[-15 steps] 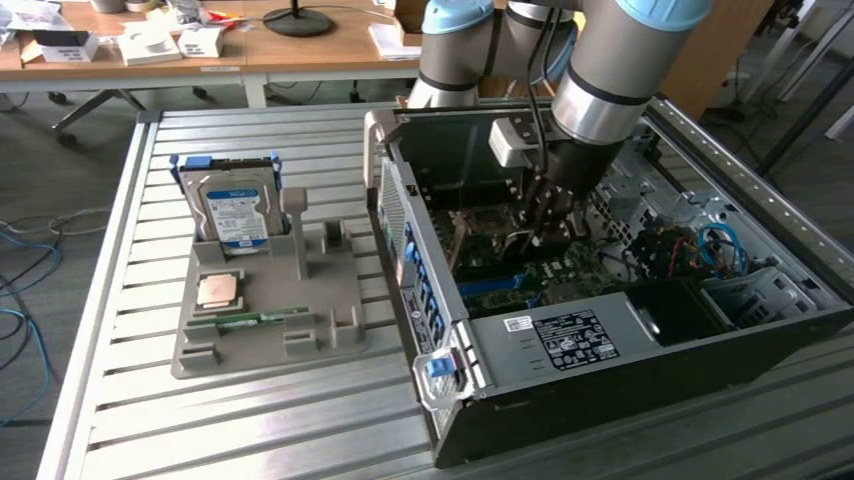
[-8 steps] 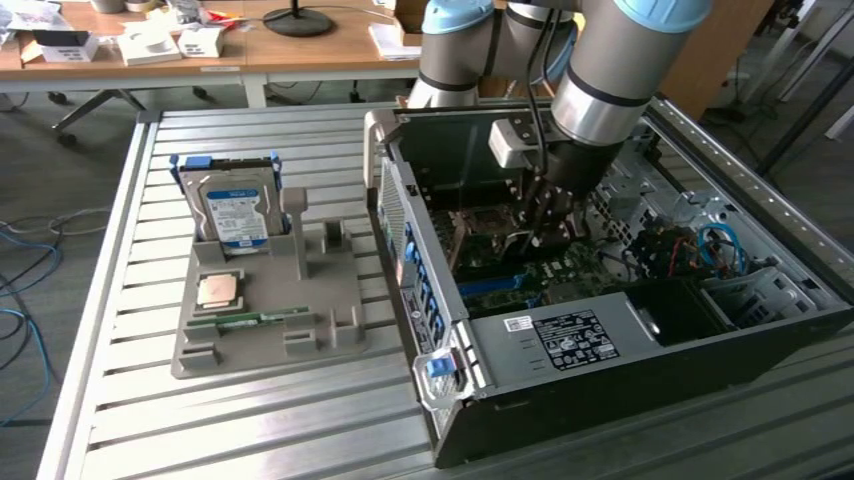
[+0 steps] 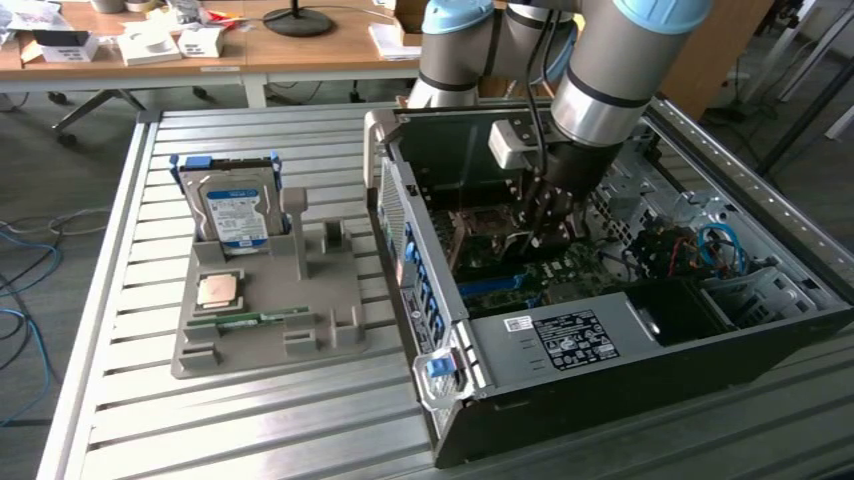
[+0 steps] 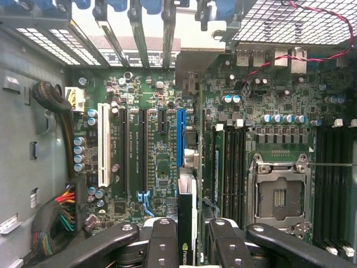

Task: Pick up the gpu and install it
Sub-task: 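Insert the gpu into the slot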

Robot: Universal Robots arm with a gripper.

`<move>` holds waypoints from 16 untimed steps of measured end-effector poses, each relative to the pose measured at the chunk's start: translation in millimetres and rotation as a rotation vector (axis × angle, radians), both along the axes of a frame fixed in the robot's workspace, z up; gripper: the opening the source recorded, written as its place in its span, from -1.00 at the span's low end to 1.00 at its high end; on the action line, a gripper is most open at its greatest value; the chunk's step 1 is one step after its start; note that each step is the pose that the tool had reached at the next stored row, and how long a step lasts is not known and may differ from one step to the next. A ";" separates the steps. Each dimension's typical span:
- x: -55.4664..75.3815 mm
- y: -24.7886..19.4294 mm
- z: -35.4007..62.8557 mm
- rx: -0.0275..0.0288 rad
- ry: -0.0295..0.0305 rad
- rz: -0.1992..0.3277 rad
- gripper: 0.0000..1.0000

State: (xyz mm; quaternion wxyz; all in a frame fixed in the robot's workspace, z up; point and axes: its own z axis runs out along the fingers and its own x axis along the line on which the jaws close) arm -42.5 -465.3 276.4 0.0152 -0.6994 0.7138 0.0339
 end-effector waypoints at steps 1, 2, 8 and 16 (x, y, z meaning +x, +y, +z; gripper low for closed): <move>0.0 0.0 -0.2 0.0001 0.0000 0.000 -0.47; 0.0 0.0 -0.3 0.0000 0.0000 0.000 -0.47; 0.0 0.1 -1.3 0.0005 -0.0002 0.000 -0.47; -0.1 0.0 -2.7 -0.0001 0.0000 0.000 -0.47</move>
